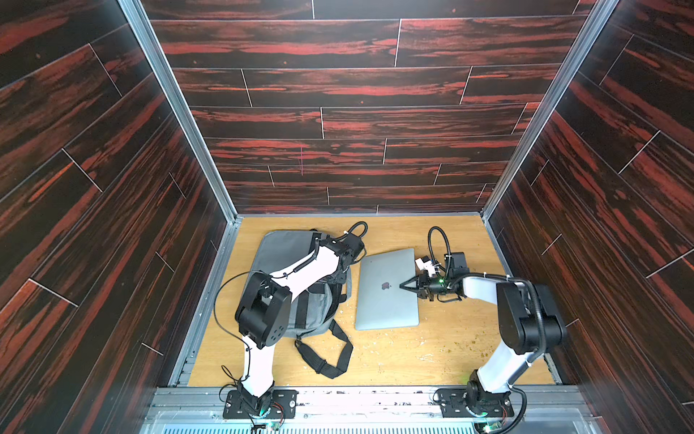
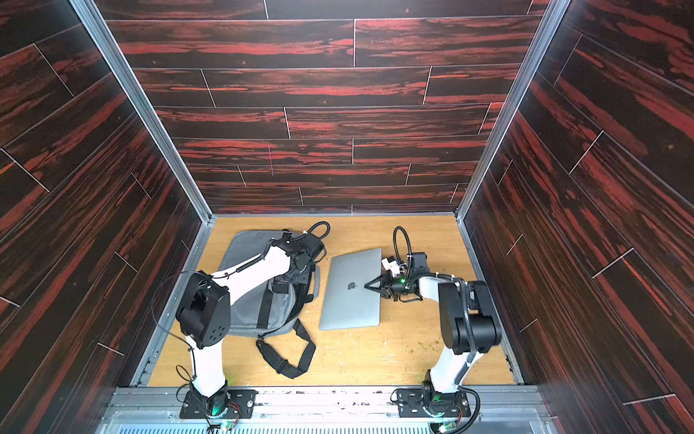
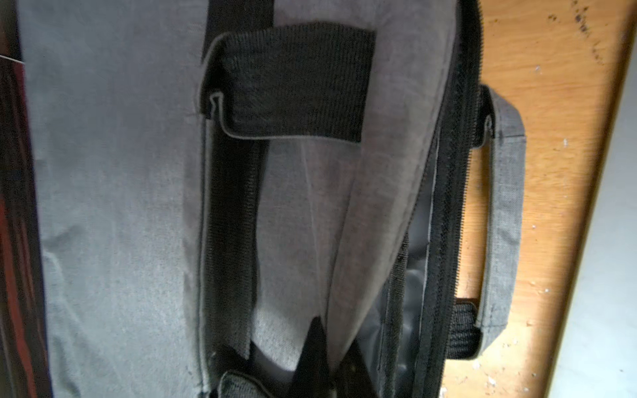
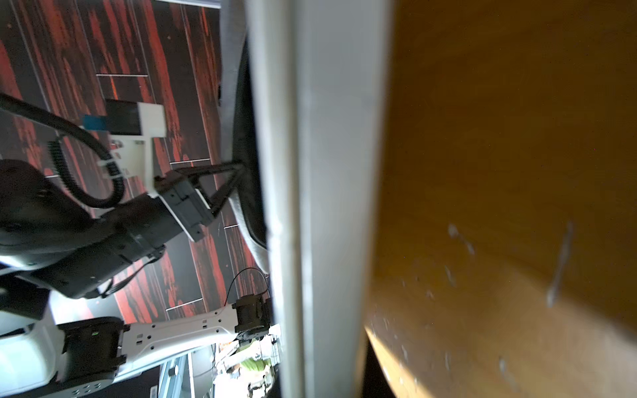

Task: Open the zippered laptop bag and take out the laptop
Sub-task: Close the bag flap on the zippered laptop bag, then place the laptop at the center of the board.

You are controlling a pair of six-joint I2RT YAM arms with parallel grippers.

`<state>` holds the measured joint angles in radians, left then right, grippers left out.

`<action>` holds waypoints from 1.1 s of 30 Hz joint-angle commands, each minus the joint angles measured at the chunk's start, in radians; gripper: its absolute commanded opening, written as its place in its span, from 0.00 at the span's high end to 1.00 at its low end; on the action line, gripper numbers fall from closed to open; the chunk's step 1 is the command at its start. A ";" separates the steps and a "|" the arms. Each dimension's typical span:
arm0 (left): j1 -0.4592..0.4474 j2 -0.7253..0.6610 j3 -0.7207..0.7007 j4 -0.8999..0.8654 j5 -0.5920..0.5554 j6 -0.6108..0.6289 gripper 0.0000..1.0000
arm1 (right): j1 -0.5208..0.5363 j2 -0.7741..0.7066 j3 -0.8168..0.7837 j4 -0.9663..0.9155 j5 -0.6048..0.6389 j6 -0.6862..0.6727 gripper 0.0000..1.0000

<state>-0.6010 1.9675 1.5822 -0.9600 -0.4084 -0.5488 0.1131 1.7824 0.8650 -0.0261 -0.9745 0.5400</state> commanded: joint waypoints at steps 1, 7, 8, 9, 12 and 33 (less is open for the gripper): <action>0.007 0.011 0.010 0.009 0.024 -0.025 0.84 | 0.003 0.055 0.075 -0.029 -0.129 -0.116 1.00; 0.009 0.017 -0.011 0.014 0.055 -0.015 0.62 | 0.004 0.155 0.148 -0.122 -0.146 -0.195 0.97; 0.009 0.016 -0.012 0.011 0.052 -0.015 0.60 | 0.003 0.163 0.150 -0.119 -0.141 -0.196 0.96; 0.009 0.015 -0.010 0.010 0.056 -0.011 0.56 | 0.003 0.172 0.150 -0.113 -0.141 -0.193 0.95; 0.009 0.013 0.005 0.002 0.079 0.001 0.45 | 0.004 0.192 0.135 -0.077 -0.116 -0.181 0.92; 0.021 -0.062 0.067 -0.031 0.198 0.040 0.17 | -0.009 0.307 0.145 -0.046 -0.064 -0.204 0.70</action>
<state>-0.5869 1.9549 1.6295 -0.9565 -0.2253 -0.5156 0.1093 2.0502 0.9985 -0.0742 -1.0283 0.3607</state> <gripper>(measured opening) 0.831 0.295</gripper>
